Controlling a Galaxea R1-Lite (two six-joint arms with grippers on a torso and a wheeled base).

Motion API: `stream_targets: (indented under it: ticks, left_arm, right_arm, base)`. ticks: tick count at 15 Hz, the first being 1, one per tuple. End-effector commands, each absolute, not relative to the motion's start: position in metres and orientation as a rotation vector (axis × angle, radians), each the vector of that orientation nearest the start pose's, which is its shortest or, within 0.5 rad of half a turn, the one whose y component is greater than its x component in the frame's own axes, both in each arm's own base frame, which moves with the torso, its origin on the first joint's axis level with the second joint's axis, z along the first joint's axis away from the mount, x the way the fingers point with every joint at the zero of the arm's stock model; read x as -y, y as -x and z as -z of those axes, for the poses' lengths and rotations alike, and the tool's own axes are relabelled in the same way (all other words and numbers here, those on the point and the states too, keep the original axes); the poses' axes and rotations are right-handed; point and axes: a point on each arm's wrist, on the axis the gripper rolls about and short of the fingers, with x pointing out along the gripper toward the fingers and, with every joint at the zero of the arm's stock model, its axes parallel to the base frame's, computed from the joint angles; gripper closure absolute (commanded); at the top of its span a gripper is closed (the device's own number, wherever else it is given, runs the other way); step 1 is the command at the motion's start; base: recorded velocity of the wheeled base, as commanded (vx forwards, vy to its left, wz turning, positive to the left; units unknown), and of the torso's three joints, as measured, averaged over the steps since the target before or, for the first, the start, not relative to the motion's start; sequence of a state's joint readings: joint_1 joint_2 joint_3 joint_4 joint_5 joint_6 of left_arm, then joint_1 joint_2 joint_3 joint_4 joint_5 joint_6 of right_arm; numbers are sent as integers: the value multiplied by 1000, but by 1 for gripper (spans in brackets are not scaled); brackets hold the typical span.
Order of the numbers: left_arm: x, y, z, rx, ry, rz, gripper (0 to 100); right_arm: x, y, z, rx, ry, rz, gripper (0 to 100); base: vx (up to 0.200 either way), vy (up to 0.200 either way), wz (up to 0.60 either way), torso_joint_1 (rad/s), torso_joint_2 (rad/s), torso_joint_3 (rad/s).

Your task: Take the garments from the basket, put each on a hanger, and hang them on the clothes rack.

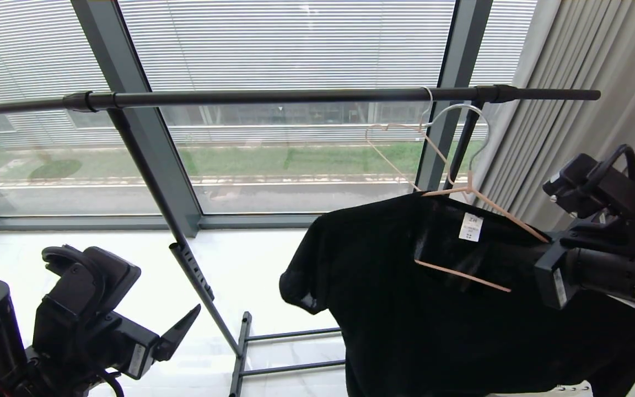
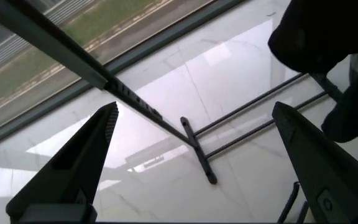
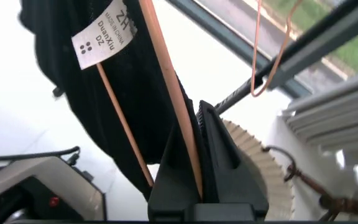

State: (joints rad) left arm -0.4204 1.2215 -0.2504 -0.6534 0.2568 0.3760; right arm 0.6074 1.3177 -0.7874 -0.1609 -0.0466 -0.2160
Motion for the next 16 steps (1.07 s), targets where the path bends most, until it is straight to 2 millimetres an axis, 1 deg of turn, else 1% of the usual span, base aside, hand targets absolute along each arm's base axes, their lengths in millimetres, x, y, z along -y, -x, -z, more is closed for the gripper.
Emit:
stream_targets:
  ticks: [1,4,5,8,10,12,14,16]
  left_arm:
    - [54,-147,-154,-252,-467,175,0]
    - [53,-150,-159,-238,-460,156,0]
    - [53,-151,-161,-231,-460,151,0]
    - [53,-151,-161,-234,-464,141,0]
    - [53,-151,-161,-234,-464,141,0]
    - [53,-151,-161,-232,-462,146,0]
    - [57,-150,-161,-229,-467,169,0]
    - [60,-149,-161,-225,-470,189,0]
  right_arm:
    - [-134,-186,-219,-372,273,-575,100]
    - [-157,-192,-219,-397,189,-539,100]
    - [-173,-195,-225,-387,147,-517,100]
    - [-185,-202,-229,-375,133,-495,100]
    - [-187,-205,-233,-361,125,-489,100]
    - [-186,-211,-236,-348,116,-464,100]
    - [-187,-218,-239,-305,95,-426,100]
    - [-185,-222,-240,-293,88,-414,100]
  base:
    - [0,0,0,0,0,0]
    - [0,0,0,0,0,0]
    - [0,200,0,-2,2,-2]
    - [0,200,0,-1,-4,-1]
    - [0,200,0,5,2,2]
    - [0,0,0,0,0,0]
    - [200,0,0,10,0,2]
    - [200,0,0,-14,0,7]
